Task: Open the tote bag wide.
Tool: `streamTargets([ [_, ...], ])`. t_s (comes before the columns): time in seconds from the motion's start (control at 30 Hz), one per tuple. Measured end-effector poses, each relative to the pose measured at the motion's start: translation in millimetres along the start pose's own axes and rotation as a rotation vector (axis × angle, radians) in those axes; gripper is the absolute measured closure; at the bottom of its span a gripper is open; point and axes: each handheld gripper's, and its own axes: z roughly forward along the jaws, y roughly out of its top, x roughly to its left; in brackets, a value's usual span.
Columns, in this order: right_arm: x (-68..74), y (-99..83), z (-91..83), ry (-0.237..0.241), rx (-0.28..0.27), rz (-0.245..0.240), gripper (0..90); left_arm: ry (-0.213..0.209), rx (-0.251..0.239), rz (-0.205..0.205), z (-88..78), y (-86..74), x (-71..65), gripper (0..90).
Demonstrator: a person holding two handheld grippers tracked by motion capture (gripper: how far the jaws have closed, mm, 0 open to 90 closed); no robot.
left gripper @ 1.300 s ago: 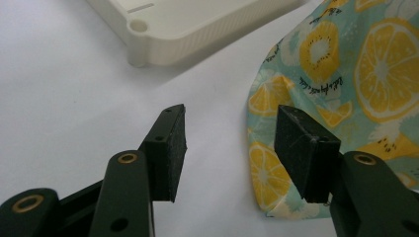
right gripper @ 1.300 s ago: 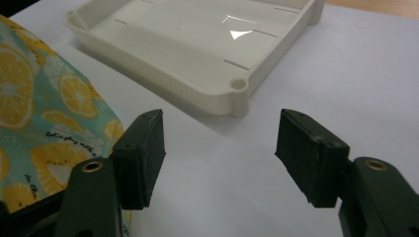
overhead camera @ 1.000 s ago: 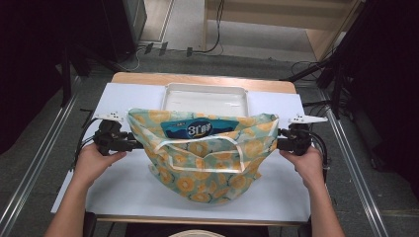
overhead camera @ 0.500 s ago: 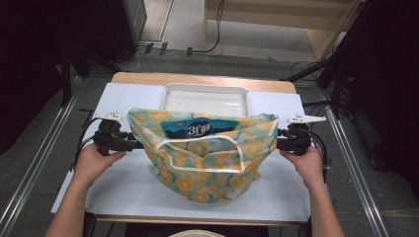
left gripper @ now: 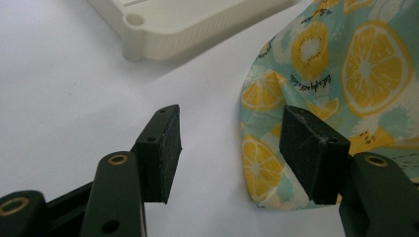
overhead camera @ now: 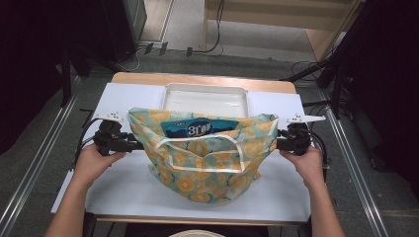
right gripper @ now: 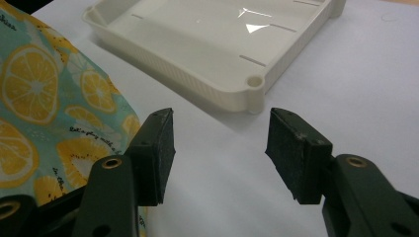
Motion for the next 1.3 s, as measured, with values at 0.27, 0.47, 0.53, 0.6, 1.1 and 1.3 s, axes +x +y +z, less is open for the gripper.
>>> streamTargets([
  [0.27, 1.2, 4.4, -6.4, 0.002, -0.012, -0.008, 45.1, 0.007, 0.017, 0.023, -7.8, 6.5, -2.0, 45.6],
  [0.47, 2.2, 19.6, -25.8, 0.023, -0.051, -0.037, 48.3, -0.040, 0.025, 0.052, -16.5, 26.3, -3.5, 49.0],
  [0.53, 2.3, 25.6, -32.0, 0.034, -0.051, -0.051, 49.4, -0.050, 0.026, 0.069, -19.4, 32.6, -6.4, 49.8],
  [0.6, 2.9, 31.6, -37.7, 0.036, -0.041, -0.072, 50.2, -0.056, 0.034, 0.081, -23.6, 39.6, -8.5, 50.1],
  [1.1, 11.4, 77.5, -81.0, 0.088, -0.087, -0.136, 63.2, -0.086, -0.011, 0.144, -69.8, 81.4, -20.9, 53.9],
  [1.3, 25.0, 94.2, -95.0, 0.104, -0.097, -0.164, 65.6, -0.074, -0.031, 0.168, -88.9, 99.5, -29.8, 54.7],
])
